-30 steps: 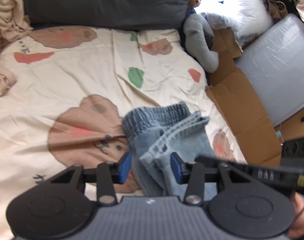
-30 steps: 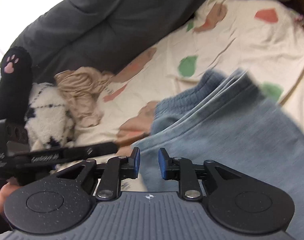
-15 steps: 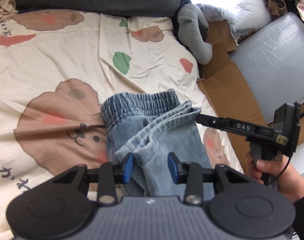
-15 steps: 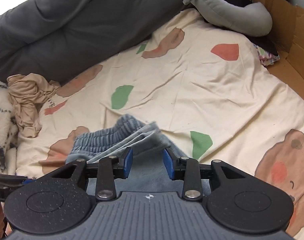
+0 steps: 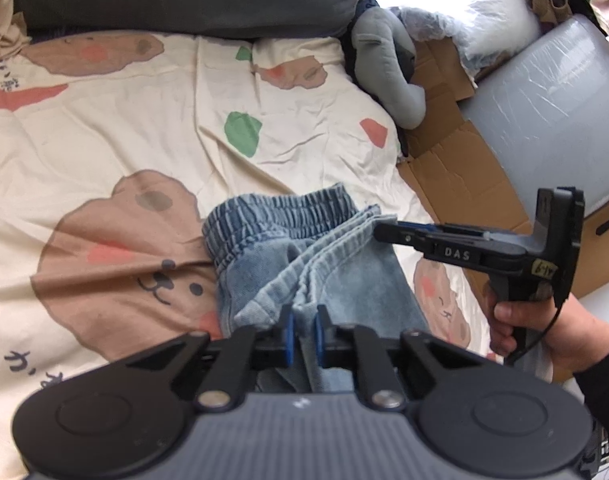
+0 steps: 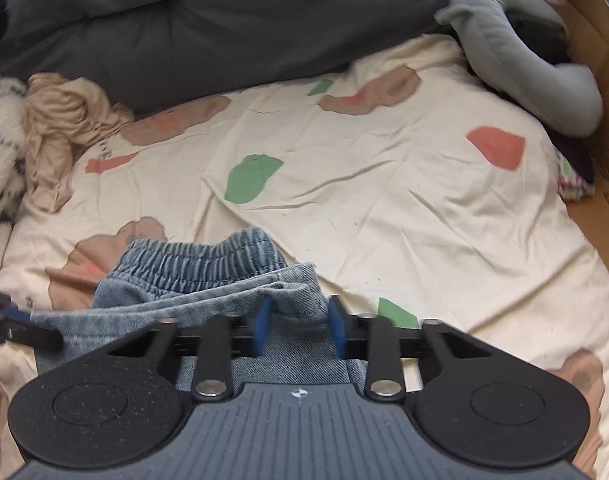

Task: Fold clothes
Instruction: 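Pinch the folded jeans with the left gripper while the right gripper pinches the waistband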

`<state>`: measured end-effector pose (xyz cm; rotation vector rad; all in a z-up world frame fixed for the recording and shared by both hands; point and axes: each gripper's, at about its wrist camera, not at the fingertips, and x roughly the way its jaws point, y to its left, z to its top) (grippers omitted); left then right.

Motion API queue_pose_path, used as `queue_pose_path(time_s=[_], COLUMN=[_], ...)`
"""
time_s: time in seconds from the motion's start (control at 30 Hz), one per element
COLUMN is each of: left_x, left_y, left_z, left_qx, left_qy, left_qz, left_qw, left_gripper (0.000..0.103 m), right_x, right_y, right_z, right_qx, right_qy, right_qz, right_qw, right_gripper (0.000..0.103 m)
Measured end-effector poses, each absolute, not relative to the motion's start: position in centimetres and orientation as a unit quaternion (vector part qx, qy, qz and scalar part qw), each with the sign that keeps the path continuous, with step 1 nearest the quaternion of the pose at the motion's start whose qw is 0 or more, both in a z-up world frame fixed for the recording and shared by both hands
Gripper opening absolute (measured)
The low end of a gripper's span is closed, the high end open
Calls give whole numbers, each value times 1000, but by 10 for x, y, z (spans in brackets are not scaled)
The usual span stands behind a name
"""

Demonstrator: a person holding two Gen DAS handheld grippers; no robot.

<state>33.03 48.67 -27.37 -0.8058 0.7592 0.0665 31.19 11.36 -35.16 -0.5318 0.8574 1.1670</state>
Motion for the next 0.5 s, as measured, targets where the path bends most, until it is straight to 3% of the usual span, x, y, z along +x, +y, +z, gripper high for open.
queue_pose_path(time_s=[0.07, 0.3, 0.4, 0.43, 0.47, 0.5], left_x=[329, 332, 333, 332, 329, 327], left_y=[487, 489, 489, 489, 490, 491], left_z=[-269, -272, -279, -278, -278, -279], left_qx=[-379, -359, -354, -348, -344, -347], left_qy=[356, 365, 388, 388, 386, 384], left_qz=[33, 46, 61, 67, 71, 73], left_qw=[854, 857, 849, 851, 853, 853], left_gripper=[10, 11, 28, 43, 55, 58], right_x=[313, 316, 314, 315, 316, 317], right_y=[111, 115, 120, 120, 120, 119], right_z=[-346, -338, -346, -347, -348, -350], right_qx=[-232, -224, -245, -246, -246, -245], right_qy=[386, 384, 389, 391, 393, 395], right_qz=[533, 533, 524, 525, 527, 529], right_qw=[716, 720, 717, 715, 713, 710], right_gripper=[10, 10, 17, 28, 33, 42])
